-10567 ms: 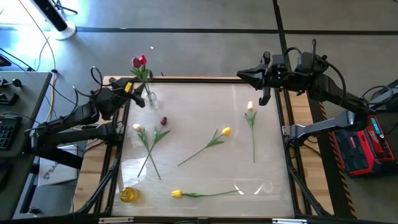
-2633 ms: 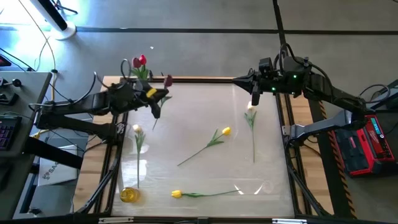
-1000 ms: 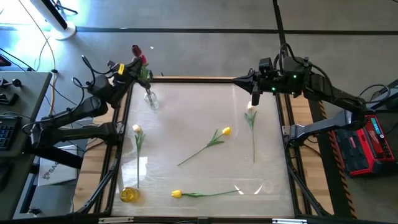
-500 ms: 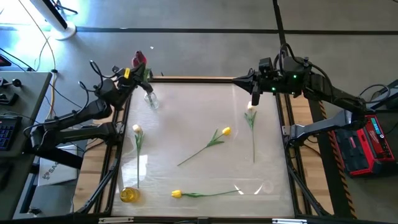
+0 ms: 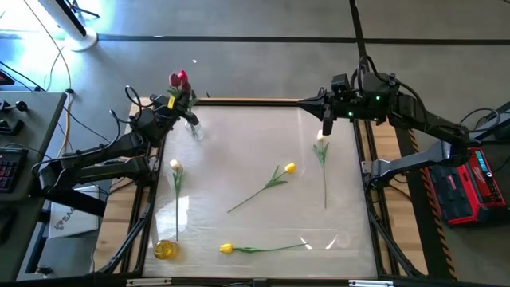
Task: Sort flowers into vase by color
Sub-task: Put the dark red flower into the transparent vase, then put the right white flower into the yellow vase
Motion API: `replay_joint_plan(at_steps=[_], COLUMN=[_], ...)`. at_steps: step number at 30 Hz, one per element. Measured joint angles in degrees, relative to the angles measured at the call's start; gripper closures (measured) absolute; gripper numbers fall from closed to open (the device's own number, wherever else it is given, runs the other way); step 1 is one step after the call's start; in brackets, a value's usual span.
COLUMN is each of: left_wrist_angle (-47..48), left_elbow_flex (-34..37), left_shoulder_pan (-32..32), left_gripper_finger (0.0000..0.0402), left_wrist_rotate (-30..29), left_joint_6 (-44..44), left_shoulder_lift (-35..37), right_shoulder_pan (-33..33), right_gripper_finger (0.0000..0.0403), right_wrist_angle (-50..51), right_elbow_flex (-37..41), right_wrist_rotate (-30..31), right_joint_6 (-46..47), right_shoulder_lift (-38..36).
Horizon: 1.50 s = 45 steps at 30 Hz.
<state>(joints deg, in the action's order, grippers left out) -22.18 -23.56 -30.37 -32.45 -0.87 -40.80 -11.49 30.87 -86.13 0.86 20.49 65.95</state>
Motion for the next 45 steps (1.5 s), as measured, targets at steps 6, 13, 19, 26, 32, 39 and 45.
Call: replay_joint_plan(at_steps=[6, 13, 19, 26, 32, 39, 45], left_wrist_angle=[6.5, 9.5, 14.6, 25.7, 33.3, 34.7, 34.7], left_elbow_flex=[0.3, 0.3, -1.5, -5.3, -8.1, -8.5, -8.5], left_shoulder_pan=[0.0, 0.4, 4.0, 8.4, 14.9, 22.7, 29.4], left_gripper_finger=[0.0295, 0.0239, 0.0232, 0.0232, 0.0232, 0.0232, 0.0232], left_wrist_rotate=[-0.2, -0.2, -2.6, -4.2, -0.6, 2.6, 0.7], left_joint_6=[8.4, 8.7, 5.8, 5.5, 10.9, 21.2, 26.9], left_shoulder_lift=[0.0, 2.2, 5.2, 6.1, 5.1, 0.2, -3.8], right_shoulder_pan=[0.0, 0.0, 0.0, 0.0, 0.0, 0.0, 0.0], right_gripper_finger=[0.0394, 0.0394, 0.0394, 0.0394, 0.0394, 0.0394, 0.0394], right_wrist_angle=[0.0, 0.0, 0.0, 0.0, 0.0, 0.0, 0.2], right_elbow_flex=[0.0, 0.0, 0.0, 0.0, 0.0, 0.0, 0.0], right_wrist_rotate=[0.0, 0.0, 0.0, 0.0, 0.0, 0.0, 0.0], right_joint_6=[0.0, 0.0, 0.0, 0.0, 0.0, 0.0, 0.0], right_shoulder_lift=[0.0, 0.0, 0.0, 0.0, 0.0, 0.0, 0.0])
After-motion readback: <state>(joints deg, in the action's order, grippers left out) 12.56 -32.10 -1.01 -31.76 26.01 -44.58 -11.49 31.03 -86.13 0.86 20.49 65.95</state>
